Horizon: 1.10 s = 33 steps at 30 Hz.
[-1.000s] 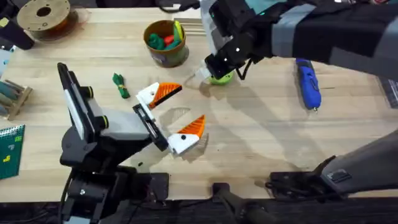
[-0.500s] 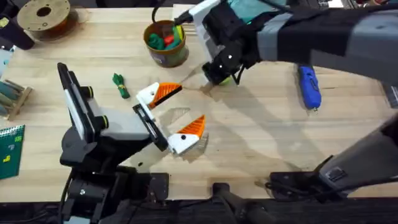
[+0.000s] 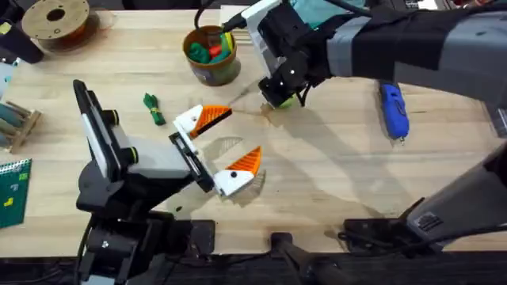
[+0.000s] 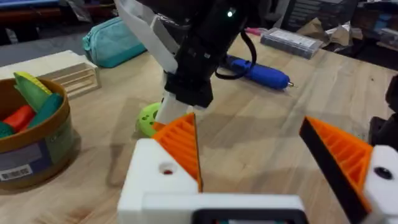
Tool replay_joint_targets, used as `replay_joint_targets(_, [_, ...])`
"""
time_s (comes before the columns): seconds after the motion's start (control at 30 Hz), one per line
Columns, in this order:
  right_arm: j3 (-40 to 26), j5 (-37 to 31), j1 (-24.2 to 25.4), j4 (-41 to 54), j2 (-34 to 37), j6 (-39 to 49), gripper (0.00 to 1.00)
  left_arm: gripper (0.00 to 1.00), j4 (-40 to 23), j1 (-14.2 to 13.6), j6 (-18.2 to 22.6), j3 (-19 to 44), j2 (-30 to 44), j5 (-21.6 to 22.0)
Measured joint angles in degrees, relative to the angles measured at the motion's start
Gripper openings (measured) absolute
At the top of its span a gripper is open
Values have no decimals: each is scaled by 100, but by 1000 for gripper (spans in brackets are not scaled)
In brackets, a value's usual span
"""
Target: Pick up the gripper from the table and insert it into the empty holder that is missing its gripper. Then pick up a screw, insert it into the mounting hole, and use the screwdriver to tighten it. Finally, clean up the table by picking up the vegetable and placing it into the bucket.
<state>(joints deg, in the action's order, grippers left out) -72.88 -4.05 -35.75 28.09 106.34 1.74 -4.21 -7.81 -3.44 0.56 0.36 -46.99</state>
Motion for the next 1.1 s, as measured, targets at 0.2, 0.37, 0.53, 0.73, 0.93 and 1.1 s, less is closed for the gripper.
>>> replay_joint_targets(0.2, [0,0,0,5,-7,0,9,987,0,0,0,0,0,-2])
replay_joint_targets(0.37, [2,26,-4,46,-264,0,7,987,0,0,2,0,0,-2])
replay_joint_targets(0.53, [2,44,-7,54,-559,0,7,987,0,0,2,0,0,-2])
replay_joint_targets(0.73, [-4,64,-9,451,-850,0,7,987,0,0,1,0,0,-2])
replay_joint_targets(0.93, [-509,525,-9,1496,-1312,0,7,987,0,0,2,0,0,-2])
replay_joint_targets(1.1, [-1434,1473,-76,1951,-1568,-1,7,987,0,0,2,0,0,-2])
